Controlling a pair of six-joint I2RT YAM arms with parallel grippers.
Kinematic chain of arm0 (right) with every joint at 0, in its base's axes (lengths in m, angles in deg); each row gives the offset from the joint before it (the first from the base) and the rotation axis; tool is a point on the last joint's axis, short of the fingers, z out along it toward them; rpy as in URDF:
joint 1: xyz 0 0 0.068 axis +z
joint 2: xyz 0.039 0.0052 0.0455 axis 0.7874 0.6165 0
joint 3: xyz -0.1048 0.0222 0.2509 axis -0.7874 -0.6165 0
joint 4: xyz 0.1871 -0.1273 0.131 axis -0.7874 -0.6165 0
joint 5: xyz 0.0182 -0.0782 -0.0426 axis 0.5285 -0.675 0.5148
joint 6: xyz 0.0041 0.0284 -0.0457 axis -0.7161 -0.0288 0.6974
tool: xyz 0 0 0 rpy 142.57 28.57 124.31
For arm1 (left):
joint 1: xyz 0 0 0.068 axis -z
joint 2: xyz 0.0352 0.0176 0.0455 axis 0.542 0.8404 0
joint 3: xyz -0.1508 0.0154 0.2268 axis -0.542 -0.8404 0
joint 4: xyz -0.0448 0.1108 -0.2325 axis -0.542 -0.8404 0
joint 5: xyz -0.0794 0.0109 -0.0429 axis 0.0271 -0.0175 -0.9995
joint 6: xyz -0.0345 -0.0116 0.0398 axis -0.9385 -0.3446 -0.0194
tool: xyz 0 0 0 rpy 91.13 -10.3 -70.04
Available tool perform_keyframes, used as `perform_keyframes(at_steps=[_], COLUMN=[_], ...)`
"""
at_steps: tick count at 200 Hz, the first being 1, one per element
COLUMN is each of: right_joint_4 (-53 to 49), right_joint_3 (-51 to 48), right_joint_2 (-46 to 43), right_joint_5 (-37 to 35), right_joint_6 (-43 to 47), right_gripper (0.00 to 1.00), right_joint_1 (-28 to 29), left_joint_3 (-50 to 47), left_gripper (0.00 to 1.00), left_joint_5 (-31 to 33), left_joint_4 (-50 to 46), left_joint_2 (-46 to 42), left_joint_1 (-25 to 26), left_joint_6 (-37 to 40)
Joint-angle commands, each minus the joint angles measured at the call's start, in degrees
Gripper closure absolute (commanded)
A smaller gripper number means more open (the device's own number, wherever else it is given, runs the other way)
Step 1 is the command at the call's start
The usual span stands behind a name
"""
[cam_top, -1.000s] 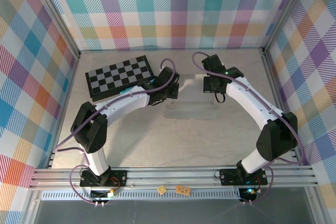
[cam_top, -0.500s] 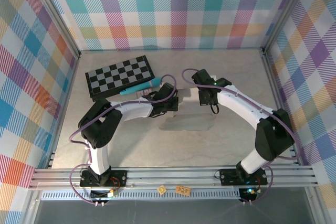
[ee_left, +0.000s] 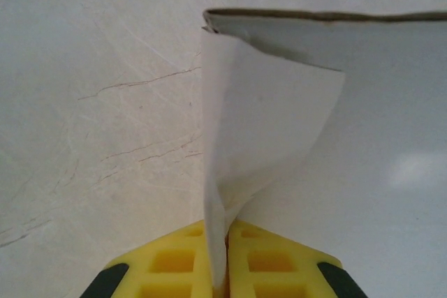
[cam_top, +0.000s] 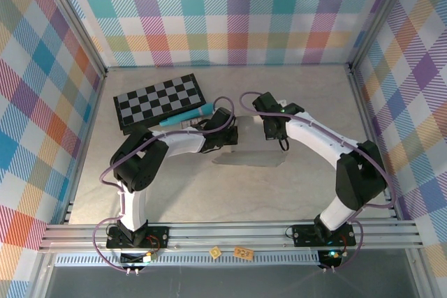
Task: Fold the paper box
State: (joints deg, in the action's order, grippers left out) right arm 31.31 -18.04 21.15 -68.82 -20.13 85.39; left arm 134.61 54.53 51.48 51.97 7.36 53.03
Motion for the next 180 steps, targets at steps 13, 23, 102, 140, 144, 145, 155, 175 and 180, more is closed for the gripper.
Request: perform_keyframes(at_steps=[13,23,102,140,144,145,155,175,180], right_joint_4=[-0.7,-0.9,-0.6,-1.0,-1.0,-1.0,-1.2,-1.4,-1.3], right_joint_3=[3.2,3.3,3.2,2.7,2.6,2.6,2.6,2.5,2.4], right_joint_2=[1.6,1.7,-0.3,-0.5,-0.5,-0.6,-0.6,-0.7,-0.8], right_joint_5=[1.1,1.0,0.3,-0.1,-0.1,-0.1,-0.2,-0.5,-0.5], right_joint_6=[-1.3,-1.4,-1.1,-2.0,-2.1,-2.1,-2.2,-2.3,-2.3], right_gripper=[1.0,1.0,1.0,1.0,1.0,1.0,1.0,1.0,1.0], right_joint_1=[0.7,0.8,1.4,2.4,2.5,2.5,2.5,2.6,2.6], left_joint_3=[2.0,2.5,7.6,9.4,9.2,9.2,8.4,5.4,4.6], left_gripper=[1.0,1.0,1.0,1.0,1.0,1.0,1.0,0.88,0.85], left_joint_5=[4.9,6.3,17.4,20.4,20.3,20.3,19.3,15.9,14.8], left_joint_4=[-11.8,-13.4,-24.5,-26.4,-26.2,-26.1,-24.7,-19.7,-18.4], left_joint_2=[4.3,4.2,6.0,7.0,6.8,6.8,5.9,2.8,1.9], left_joint_1=[-0.6,-0.5,3.8,5.0,5.0,5.0,5.0,4.5,4.3], left_joint_6=[3.1,3.8,4.1,3.2,3.2,3.1,3.1,3.0,2.9])
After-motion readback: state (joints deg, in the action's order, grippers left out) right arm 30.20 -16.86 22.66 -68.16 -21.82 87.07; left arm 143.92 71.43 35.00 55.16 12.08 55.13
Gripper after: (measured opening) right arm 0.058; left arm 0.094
